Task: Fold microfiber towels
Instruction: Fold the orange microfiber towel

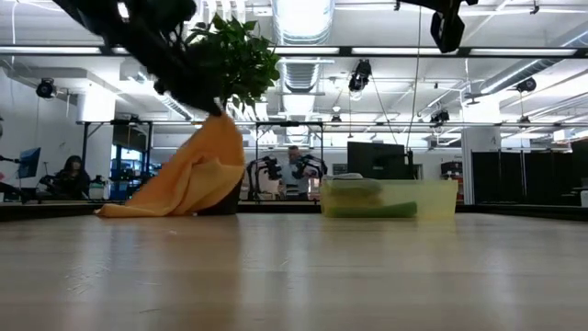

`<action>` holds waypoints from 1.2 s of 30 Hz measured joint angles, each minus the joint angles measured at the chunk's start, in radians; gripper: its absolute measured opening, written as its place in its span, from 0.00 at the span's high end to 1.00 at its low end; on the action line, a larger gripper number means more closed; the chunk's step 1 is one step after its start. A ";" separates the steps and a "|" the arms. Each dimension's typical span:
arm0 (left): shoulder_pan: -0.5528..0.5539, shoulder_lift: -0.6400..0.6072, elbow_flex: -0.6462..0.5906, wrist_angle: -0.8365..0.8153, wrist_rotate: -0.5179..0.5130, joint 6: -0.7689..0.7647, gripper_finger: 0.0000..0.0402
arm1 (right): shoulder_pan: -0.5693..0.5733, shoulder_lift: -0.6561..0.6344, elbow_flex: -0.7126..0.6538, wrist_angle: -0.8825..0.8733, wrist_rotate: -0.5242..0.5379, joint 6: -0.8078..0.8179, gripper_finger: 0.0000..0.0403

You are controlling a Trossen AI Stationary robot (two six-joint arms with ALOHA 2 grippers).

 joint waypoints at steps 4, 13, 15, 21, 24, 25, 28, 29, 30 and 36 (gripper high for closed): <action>-0.094 -0.097 0.067 -0.097 0.117 0.024 1.00 | 0.000 0.024 0.000 0.007 -0.003 0.000 0.98; -0.317 -0.140 0.265 -0.280 0.367 0.075 1.00 | 0.000 0.140 -0.002 0.246 -0.079 -0.069 0.98; -0.356 -0.101 0.333 -0.330 0.368 0.077 1.00 | 0.000 0.177 -0.002 0.333 -0.101 -0.084 0.97; -0.432 0.065 0.570 -0.497 0.369 0.187 1.00 | 0.000 0.300 0.061 0.393 -0.105 -0.142 0.87; -0.449 0.162 0.700 -0.601 0.371 0.274 1.00 | -0.004 0.362 0.110 0.390 -0.142 -0.156 0.80; -0.452 0.194 0.744 -0.647 0.372 0.312 1.00 | -0.005 0.384 0.131 0.392 -0.149 -0.159 0.78; -0.457 0.289 0.889 -0.802 0.371 0.441 1.00 | -0.005 0.433 0.185 0.388 -0.152 -0.186 0.70; -0.458 0.318 0.935 -0.859 0.363 0.485 1.00 | -0.006 0.454 0.211 0.394 -0.150 -0.192 0.68; -0.463 0.347 0.977 -0.912 0.337 0.534 1.00 | -0.008 0.469 0.229 0.394 -0.150 -0.193 0.66; -0.534 0.468 1.080 -1.055 -0.259 1.074 1.00 | -0.018 0.563 0.345 0.346 -0.138 -0.274 0.58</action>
